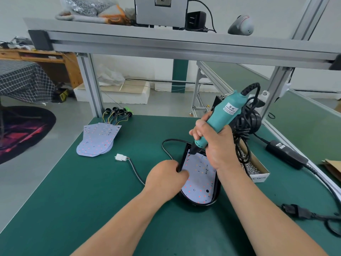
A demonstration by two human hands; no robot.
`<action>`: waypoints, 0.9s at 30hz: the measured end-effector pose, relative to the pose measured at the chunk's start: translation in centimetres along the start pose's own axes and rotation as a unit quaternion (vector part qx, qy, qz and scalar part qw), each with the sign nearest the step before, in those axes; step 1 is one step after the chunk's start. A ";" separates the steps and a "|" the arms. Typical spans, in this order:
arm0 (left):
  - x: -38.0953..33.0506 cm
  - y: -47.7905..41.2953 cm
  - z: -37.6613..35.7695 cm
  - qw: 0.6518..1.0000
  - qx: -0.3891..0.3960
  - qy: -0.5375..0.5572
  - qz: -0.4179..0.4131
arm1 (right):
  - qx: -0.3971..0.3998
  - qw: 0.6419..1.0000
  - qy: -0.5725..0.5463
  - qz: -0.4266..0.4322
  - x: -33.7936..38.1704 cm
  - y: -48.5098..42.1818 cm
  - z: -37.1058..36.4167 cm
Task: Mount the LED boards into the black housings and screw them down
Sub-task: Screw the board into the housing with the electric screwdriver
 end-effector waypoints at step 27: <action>-0.5 -0.1 2.6 0.892 -0.073 0.444 0.033 | -0.172 0.944 -0.274 -0.061 2.8 2.9 4.7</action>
Point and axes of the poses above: each hand's wrist, its own y-axis away from the middle knuckle, its own z-axis out of the back of the hand, x = y × z, the point moved 1 cm from there along -y, towards the middle knuckle, and after that the axes turned 7 degrees about y, right-handed, at the moved point
